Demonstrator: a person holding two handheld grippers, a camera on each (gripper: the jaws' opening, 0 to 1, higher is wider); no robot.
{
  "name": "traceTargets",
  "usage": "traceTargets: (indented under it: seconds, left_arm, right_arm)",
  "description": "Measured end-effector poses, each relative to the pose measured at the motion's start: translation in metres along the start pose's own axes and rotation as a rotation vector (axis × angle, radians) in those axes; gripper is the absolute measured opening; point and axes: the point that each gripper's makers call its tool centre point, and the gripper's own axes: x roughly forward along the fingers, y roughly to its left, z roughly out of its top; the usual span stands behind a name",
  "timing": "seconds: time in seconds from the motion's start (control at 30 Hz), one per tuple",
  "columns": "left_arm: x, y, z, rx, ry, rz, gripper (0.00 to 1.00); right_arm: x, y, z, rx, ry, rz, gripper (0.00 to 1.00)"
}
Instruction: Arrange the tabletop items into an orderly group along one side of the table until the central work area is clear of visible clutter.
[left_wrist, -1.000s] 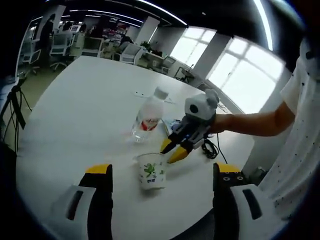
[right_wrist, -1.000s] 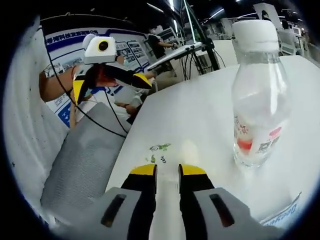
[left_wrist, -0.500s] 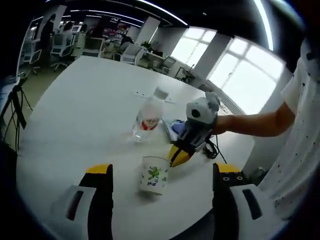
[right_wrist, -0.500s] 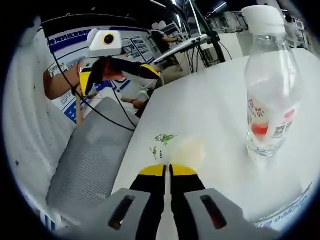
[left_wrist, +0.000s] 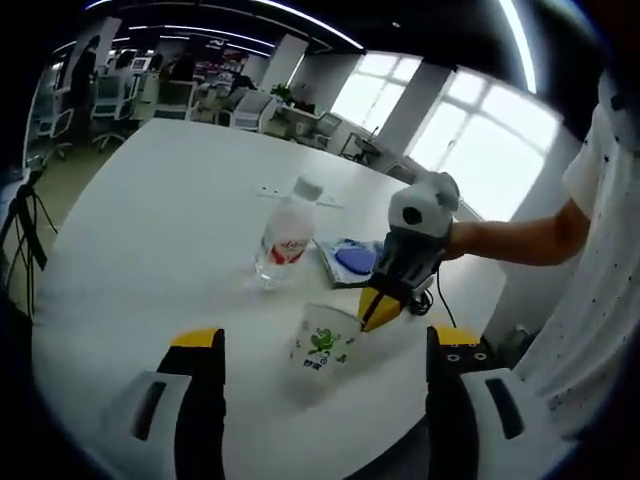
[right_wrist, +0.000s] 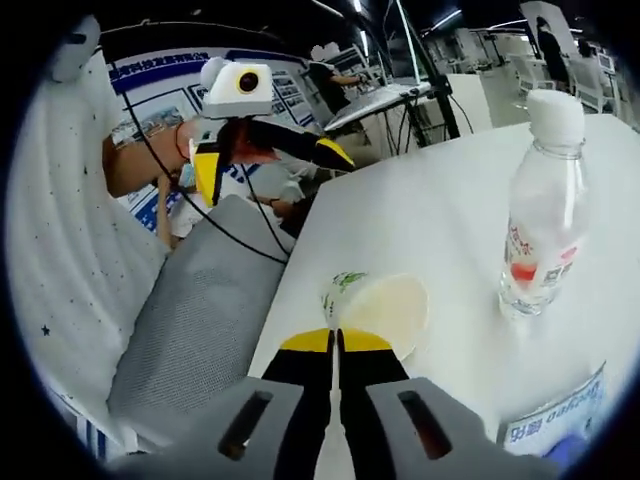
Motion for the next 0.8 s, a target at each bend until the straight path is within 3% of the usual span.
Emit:
traceTargets:
  seconds: [0.13, 0.3, 0.6, 0.8]
  left_arm:
    - [0.002, -0.001, 0.002, 0.003, -0.007, -0.011, 0.84]
    - [0.005, 0.000, 0.004, 0.003, -0.023, -0.022, 0.83]
    - [0.004, 0.000, 0.004, -0.001, -0.041, -0.032, 0.83]
    - [0.004, 0.000, 0.004, -0.010, -0.053, -0.034, 0.83]
  right_arm:
    - [-0.013, 0.003, 0.002, -0.033, 0.028, -0.042, 0.00]
    - [-0.039, -0.004, 0.012, -0.085, 0.070, -0.150, 0.00]
    - [-0.079, -0.026, 0.008, -0.222, 0.268, -0.305, 0.00]
    - [-0.096, -0.042, 0.015, -0.321, 0.343, -0.384, 0.00]
